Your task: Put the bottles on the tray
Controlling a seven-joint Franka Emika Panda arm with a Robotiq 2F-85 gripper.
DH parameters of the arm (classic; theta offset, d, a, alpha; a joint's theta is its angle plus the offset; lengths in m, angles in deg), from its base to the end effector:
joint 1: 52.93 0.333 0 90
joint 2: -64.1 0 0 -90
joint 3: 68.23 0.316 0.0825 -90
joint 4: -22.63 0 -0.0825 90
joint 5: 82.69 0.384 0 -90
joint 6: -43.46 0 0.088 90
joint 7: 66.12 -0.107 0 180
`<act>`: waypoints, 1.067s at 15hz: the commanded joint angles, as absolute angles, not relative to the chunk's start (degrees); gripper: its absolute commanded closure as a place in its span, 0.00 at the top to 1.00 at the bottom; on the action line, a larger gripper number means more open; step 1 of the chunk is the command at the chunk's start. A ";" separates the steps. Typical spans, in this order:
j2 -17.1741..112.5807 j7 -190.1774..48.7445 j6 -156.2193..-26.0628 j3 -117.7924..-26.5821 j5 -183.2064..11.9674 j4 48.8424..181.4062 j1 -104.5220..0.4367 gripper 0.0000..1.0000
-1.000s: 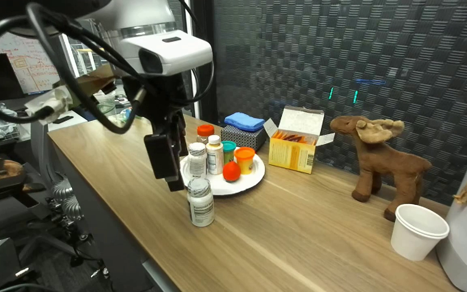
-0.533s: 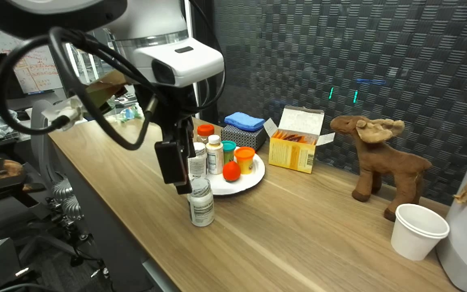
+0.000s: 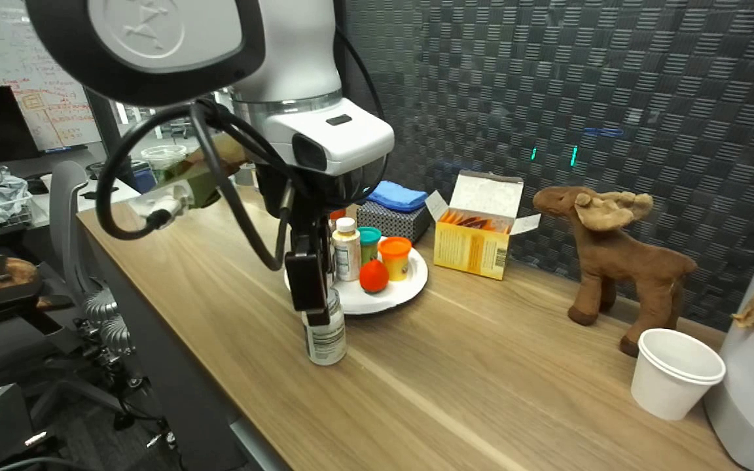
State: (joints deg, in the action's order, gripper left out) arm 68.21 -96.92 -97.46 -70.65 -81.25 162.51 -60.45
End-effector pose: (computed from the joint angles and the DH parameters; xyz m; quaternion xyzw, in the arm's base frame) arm 0.4766 -0.0835 0.3378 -0.9332 0.3565 -0.0423 0.0178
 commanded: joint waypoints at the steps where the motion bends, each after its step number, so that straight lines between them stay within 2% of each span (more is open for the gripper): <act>1: 68.31 -96.34 -96.10 -71.22 -79.85 161.60 -59.75 0.58; 6: 70.05 -98.24 -94.44 -71.24 -81.47 163.11 -60.05 0.22; 16: 76.42 -103.81 -88.55 -68.82 -93.02 158.29 -60.28 0.20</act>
